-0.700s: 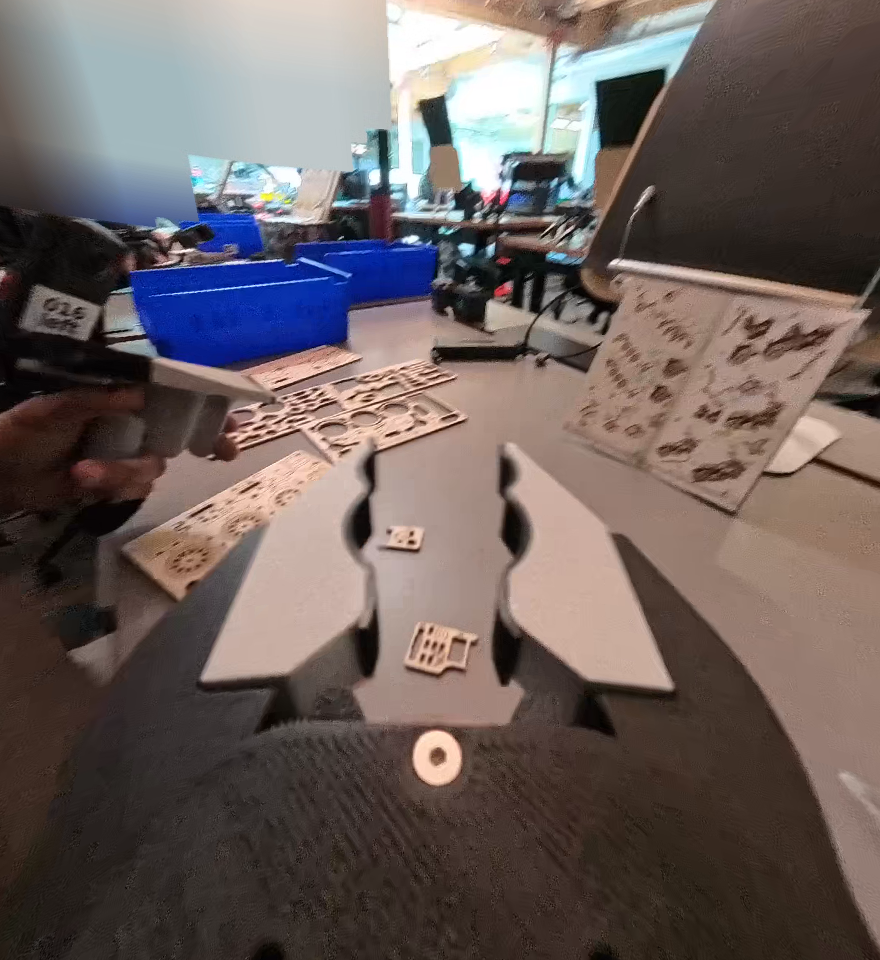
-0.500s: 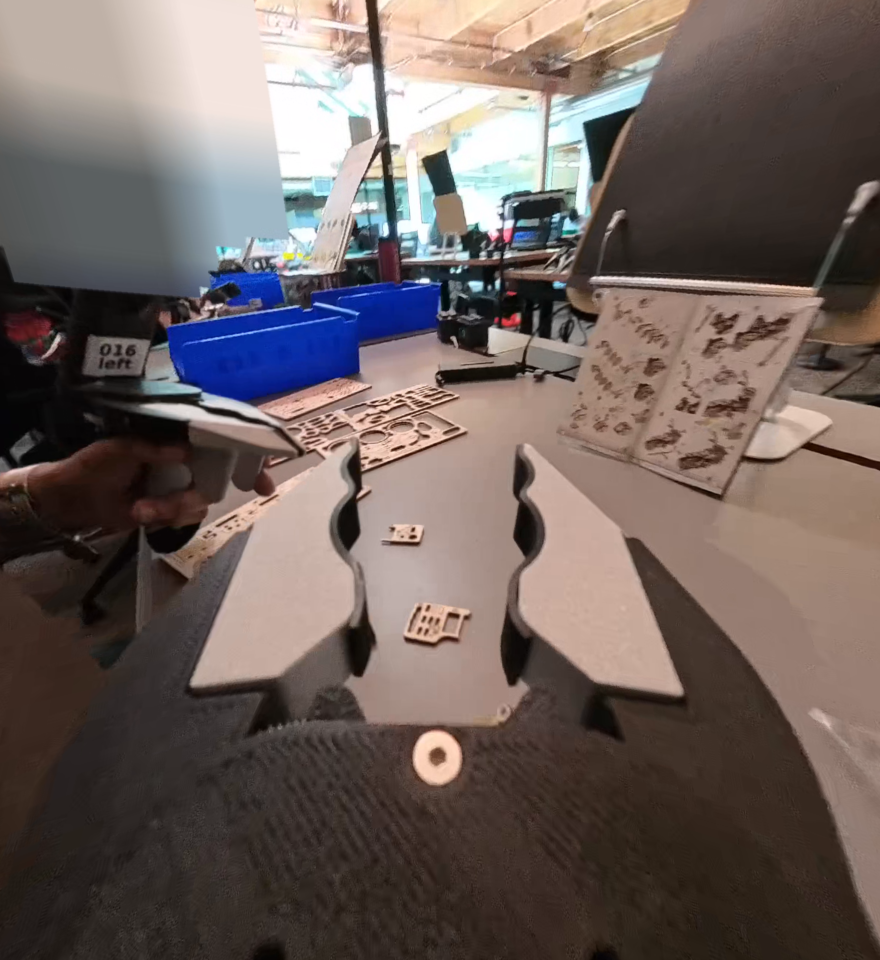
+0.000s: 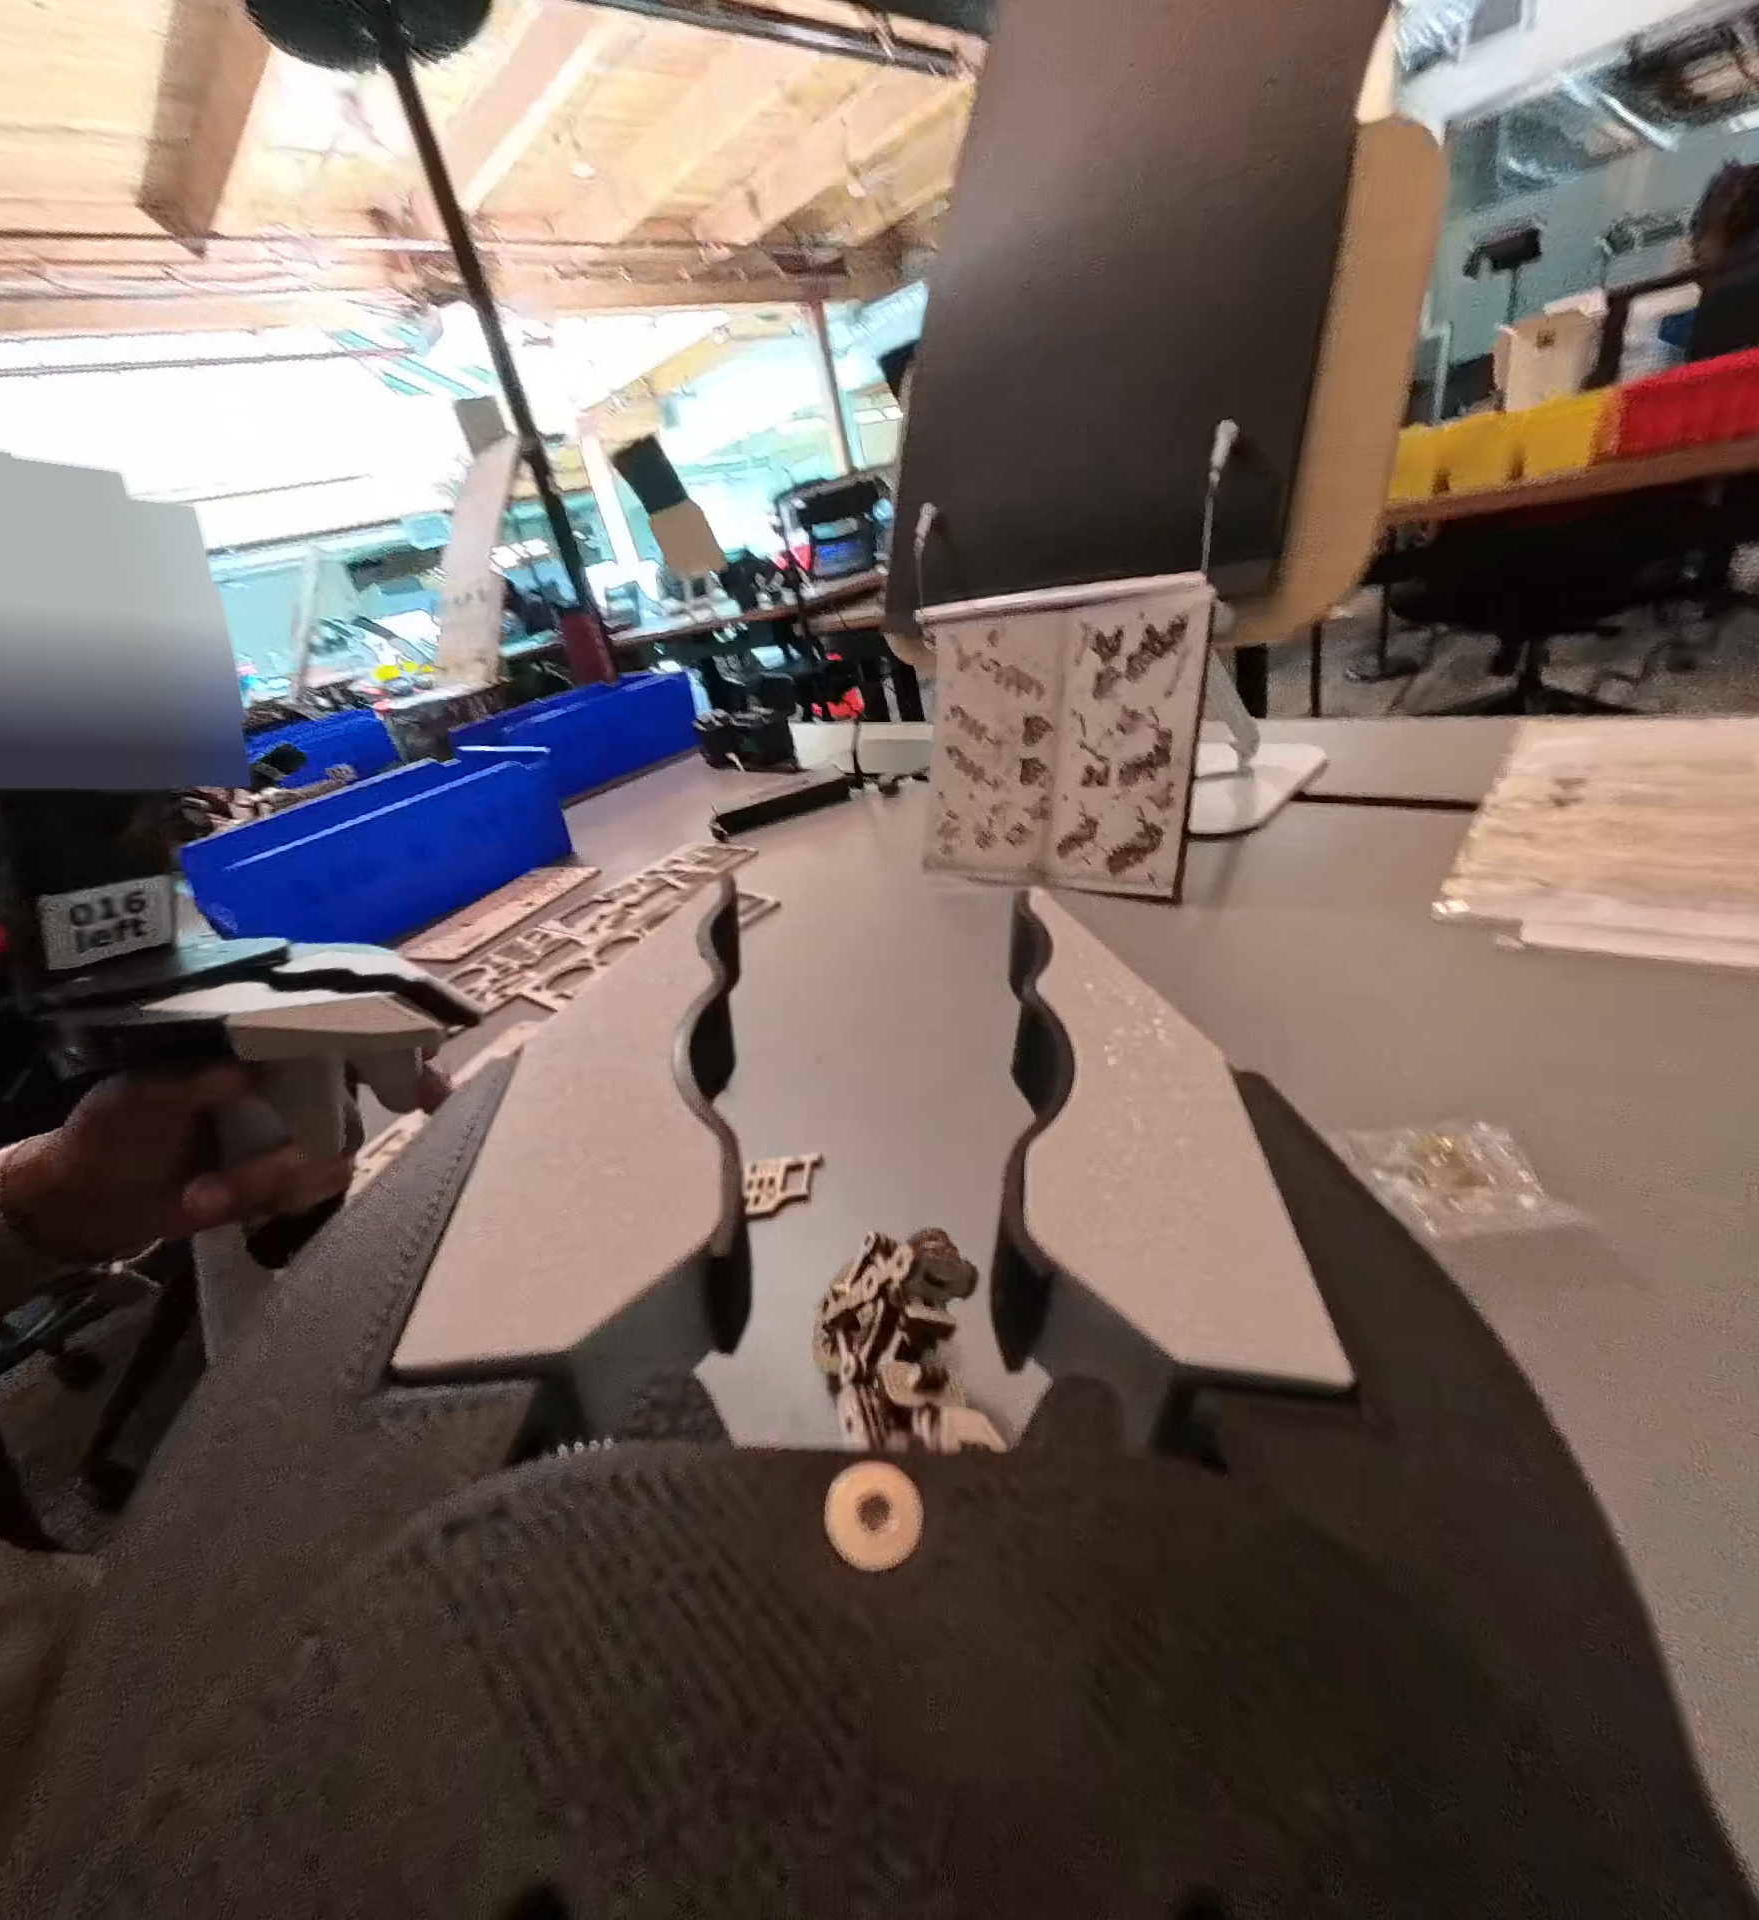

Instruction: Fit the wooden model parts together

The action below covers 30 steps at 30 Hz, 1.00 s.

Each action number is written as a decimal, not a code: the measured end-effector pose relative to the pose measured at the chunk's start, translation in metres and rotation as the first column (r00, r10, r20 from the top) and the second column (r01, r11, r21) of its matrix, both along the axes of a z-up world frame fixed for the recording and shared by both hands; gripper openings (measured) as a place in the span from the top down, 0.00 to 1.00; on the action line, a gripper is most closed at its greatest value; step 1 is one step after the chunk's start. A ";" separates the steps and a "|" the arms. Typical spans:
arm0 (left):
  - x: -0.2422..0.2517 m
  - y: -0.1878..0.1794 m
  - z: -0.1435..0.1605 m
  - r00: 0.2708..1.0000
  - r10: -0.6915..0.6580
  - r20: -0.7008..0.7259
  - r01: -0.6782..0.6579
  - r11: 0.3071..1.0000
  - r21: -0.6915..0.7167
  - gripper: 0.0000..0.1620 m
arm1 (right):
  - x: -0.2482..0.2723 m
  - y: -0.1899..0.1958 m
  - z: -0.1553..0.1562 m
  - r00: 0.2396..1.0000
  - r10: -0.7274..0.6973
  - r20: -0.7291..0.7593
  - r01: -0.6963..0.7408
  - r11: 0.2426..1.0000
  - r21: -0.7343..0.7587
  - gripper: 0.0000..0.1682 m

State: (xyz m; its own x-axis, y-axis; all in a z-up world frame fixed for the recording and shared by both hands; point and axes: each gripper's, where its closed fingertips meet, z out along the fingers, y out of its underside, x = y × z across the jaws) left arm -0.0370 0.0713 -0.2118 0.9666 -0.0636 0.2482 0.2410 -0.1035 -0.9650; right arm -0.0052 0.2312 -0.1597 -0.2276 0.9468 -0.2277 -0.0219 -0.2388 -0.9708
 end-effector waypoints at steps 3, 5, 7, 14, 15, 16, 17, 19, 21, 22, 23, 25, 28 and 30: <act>0.013 0.006 -0.007 0.998 -0.055 0.016 0.056 0.998 -0.028 0.92 | -0.003 -0.002 -0.020 0.985 0.021 0.173 -0.018 1.000 -0.017 0.66; 0.019 0.005 -0.006 0.998 -0.069 0.008 0.070 0.997 -0.022 0.92 | -0.002 -0.011 -0.042 0.943 0.081 0.323 -0.080 0.997 -0.018 0.57; 0.022 0.005 -0.004 0.998 -0.066 -0.007 0.066 0.998 -0.012 0.93 | 0.001 -0.015 -0.067 0.889 0.089 0.449 -0.115 0.993 0.032 0.60; 0.028 0.004 -0.010 0.996 -0.085 -0.031 0.083 0.996 -0.036 0.92 | 0.001 -0.011 -0.112 0.800 0.098 0.592 -0.122 0.993 0.000 0.61; 0.029 0.004 -0.010 0.996 -0.090 -0.019 0.089 0.995 -0.036 0.92 | 0.000 -0.014 -0.112 0.794 0.127 0.595 -0.127 0.991 -0.042 0.60; 0.029 0.004 -0.010 0.995 -0.096 -0.007 0.095 0.995 -0.035 0.92 | 0.000 -0.016 -0.113 0.787 0.144 0.600 -0.130 0.989 -0.068 0.59; 0.030 0.004 -0.010 0.995 -0.101 0.004 0.101 0.994 -0.034 0.92 | -0.001 -0.017 -0.114 0.782 0.150 0.605 -0.133 0.988 -0.073 0.59; 0.032 0.005 -0.010 0.993 -0.111 0.028 0.112 0.993 -0.034 0.92 | -0.002 -0.018 -0.119 0.772 0.128 0.623 -0.138 0.990 -0.033 0.59; 0.035 0.006 -0.012 0.990 -0.127 0.053 0.129 0.991 -0.041 0.91 | -0.004 -0.017 -0.127 0.762 0.081 0.643 -0.135 0.990 0.035 0.60; 0.036 0.007 -0.013 0.989 -0.136 0.064 0.139 0.989 -0.045 0.91 | -0.005 -0.018 -0.132 0.753 0.062 0.656 -0.137 0.989 0.064 0.60; 0.037 0.007 -0.015 0.987 -0.144 0.075 0.149 0.988 -0.052 0.90 | -0.005 -0.020 -0.138 0.738 0.051 0.673 -0.147 0.985 0.087 0.60; 0.041 0.009 -0.017 0.981 -0.165 0.098 0.172 0.983 -0.063 0.89 | -0.005 -0.027 -0.148 0.711 0.042 0.702 -0.181 0.976 0.124 0.61; 0.045 0.011 -0.020 0.974 -0.187 0.127 0.197 0.978 -0.070 0.89 | -0.005 -0.032 -0.155 0.697 0.006 0.717 -0.202 0.961 0.188 0.75; 0.047 0.013 -0.022 0.969 -0.196 0.148 0.209 0.975 -0.074 0.88 | -0.006 -0.040 -0.150 0.714 0.029 0.699 -0.228 0.954 0.194 0.81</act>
State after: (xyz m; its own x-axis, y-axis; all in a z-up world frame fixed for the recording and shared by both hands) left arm 0.0096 0.0843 -0.2336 0.8913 -0.2264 0.3929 0.3375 -0.2475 -0.9082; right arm -0.0111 0.1914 -0.3099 -0.2277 0.9647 -0.1324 0.6814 0.0607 -0.7294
